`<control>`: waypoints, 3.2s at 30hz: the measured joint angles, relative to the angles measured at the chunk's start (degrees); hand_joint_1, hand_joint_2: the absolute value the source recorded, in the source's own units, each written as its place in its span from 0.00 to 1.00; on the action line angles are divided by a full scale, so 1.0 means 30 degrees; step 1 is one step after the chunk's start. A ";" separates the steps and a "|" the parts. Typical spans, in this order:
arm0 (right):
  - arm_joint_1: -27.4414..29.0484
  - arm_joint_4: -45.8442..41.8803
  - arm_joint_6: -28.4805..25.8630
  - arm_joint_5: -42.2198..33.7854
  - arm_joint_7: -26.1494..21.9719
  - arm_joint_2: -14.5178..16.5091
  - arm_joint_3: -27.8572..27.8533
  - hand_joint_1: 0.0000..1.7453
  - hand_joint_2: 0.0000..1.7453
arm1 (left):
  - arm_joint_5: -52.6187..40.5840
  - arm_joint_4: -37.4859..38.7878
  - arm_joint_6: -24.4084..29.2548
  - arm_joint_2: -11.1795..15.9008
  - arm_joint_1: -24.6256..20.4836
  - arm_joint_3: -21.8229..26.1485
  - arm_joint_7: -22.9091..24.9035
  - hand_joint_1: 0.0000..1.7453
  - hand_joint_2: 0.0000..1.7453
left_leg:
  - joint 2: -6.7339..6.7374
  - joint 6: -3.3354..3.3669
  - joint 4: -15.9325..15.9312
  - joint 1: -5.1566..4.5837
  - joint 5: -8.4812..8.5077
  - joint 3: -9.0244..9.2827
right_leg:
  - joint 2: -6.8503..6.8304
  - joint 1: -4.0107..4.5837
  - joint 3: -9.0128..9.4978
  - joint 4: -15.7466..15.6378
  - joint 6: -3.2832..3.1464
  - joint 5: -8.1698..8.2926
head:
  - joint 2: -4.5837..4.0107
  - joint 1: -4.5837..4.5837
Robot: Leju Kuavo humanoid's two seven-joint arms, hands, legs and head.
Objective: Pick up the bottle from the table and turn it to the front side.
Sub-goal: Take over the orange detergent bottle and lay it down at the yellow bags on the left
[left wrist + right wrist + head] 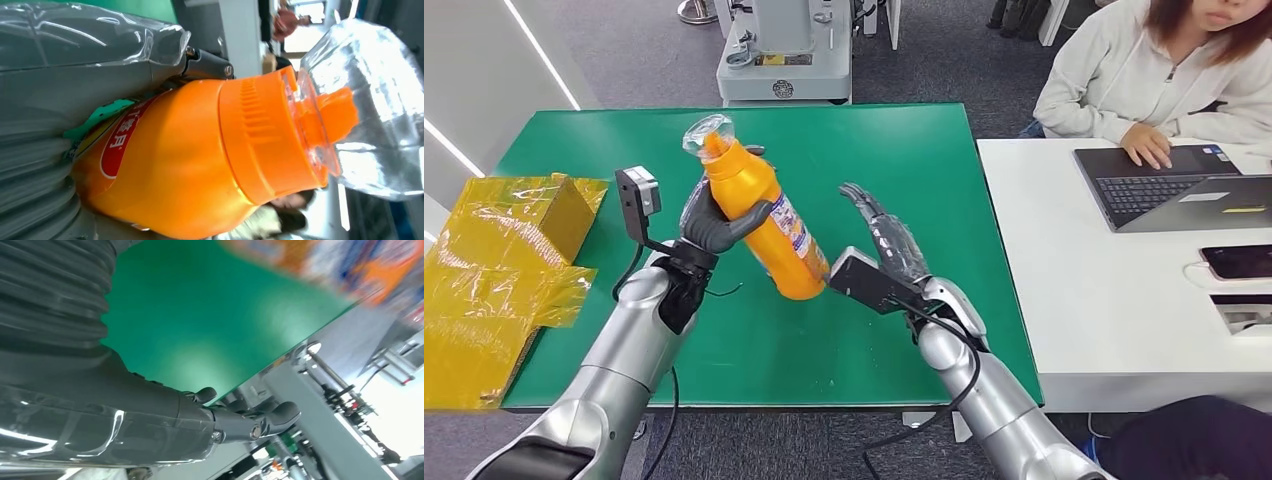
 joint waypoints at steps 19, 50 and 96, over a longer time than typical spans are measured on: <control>-0.0049 0.0177 -0.0147 -0.0915 -0.0570 -0.0848 -0.0300 0.00 1.00 | -1.5930 0.2008 1.0227 0.3331 -0.5340 -0.2598 -0.1355 1.00 1.00 | 0.0012 -0.0006 0.0003 0.0001 0.0005 -0.0001 | 0.0017 0.0000 -0.0009 0.0017 -0.0001 0.0001 | 0.0000 0.0004; 0.1712 0.0321 -0.1076 -0.0694 -0.1011 -0.1342 -0.0841 0.00 1.00 | -3.2221 0.6846 1.1818 0.7069 -0.8800 -1.0874 0.5352 1.00 1.00 | 0.0020 -0.0007 -0.0005 0.0002 0.0004 -0.0002 | 0.0030 0.0001 -0.0017 0.0020 -0.0003 -0.0001 | 0.0000 0.0004; 0.2083 0.0191 -0.1233 0.0572 -0.1030 -0.1752 -0.1252 0.00 1.00 | -3.0688 0.8310 1.0449 0.9930 -0.3546 -0.8138 0.3346 1.00 1.00 | 0.0044 -0.0009 -0.0012 -0.0001 0.0001 -0.0008 | 0.0052 -0.0002 -0.0028 0.0012 -0.0012 -0.0007 | 0.0000 0.0004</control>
